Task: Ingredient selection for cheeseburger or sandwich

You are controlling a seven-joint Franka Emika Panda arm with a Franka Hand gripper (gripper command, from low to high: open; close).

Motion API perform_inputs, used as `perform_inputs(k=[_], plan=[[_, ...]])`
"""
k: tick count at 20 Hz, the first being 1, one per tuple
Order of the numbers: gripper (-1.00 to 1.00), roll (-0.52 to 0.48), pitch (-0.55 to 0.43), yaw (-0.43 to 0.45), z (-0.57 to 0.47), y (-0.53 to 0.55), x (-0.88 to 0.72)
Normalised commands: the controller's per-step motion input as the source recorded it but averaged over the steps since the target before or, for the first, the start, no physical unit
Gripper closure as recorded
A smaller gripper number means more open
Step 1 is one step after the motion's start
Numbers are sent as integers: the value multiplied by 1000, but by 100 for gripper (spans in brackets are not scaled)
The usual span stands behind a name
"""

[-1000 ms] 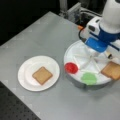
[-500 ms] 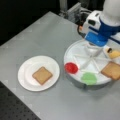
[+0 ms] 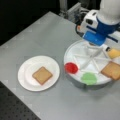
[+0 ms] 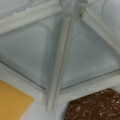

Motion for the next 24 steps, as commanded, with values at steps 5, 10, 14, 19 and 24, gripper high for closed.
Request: perform_inputs(k=[5,10,14,19,24], plan=[[-100,270,-114,65,-180,-154,-6],[-100,279,-100,10,-82,-181,29],[-100,228,-121,-41,-146,-56,-11],[-100,181,-87,-92,-88,110,-95],[-100,187,-113,-181,-92,214,-94]])
